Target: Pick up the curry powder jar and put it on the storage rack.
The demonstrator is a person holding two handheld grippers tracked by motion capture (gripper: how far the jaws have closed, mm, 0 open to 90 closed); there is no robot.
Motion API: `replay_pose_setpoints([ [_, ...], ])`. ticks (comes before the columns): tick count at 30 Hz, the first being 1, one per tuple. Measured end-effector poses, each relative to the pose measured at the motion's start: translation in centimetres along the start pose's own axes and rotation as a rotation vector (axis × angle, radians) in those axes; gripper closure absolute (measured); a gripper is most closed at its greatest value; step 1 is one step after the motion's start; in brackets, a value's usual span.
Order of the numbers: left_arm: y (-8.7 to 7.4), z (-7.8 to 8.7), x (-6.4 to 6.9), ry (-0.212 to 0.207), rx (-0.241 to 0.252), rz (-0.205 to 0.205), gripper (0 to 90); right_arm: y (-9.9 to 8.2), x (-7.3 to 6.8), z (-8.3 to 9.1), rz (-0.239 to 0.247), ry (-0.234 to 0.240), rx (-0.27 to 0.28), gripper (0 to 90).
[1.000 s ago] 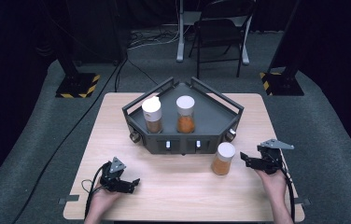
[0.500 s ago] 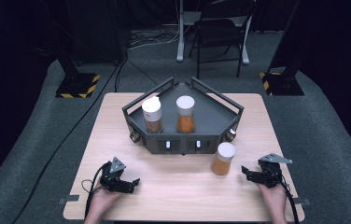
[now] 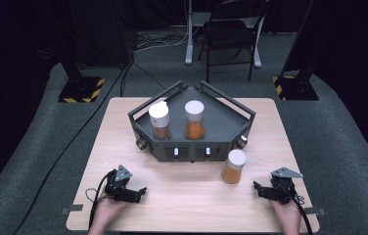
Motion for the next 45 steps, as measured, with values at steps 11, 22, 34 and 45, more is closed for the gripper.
replay_pose_setpoints([
  [11, 0.0, 0.0, 0.0, 0.0, 0.0, 0.0, 0.6, 0.18, -0.05, -0.18, 0.015, 0.016, -0.019, 6.2],
  [22, 0.02, -0.03, -0.03, -0.001, 0.0, 0.0, 0.6, 0.32, -0.08, -0.31, 0.015, 0.018, -0.025, 4.3],
  [34, 0.02, -0.03, -0.03, -0.001, 0.0, 0.0, 0.5, 0.32, -0.08, -0.31, 0.014, 0.018, -0.026, 4.3],
  [45, 0.02, -0.03, -0.04, -0.001, 0.0, 0.0, 0.5, 0.32, -0.08, -0.31, 0.014, 0.018, -0.026, 4.3],
])
Point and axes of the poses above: each handheld gripper's, and its own axes: z roughly backward along the jaws, y roughly out of its top, x roughly to its right, the point moved 7 cm from there along -z, roughly forward along the jaws, and after that the axes turned 2 degrees about y, right-handed, at the moved point
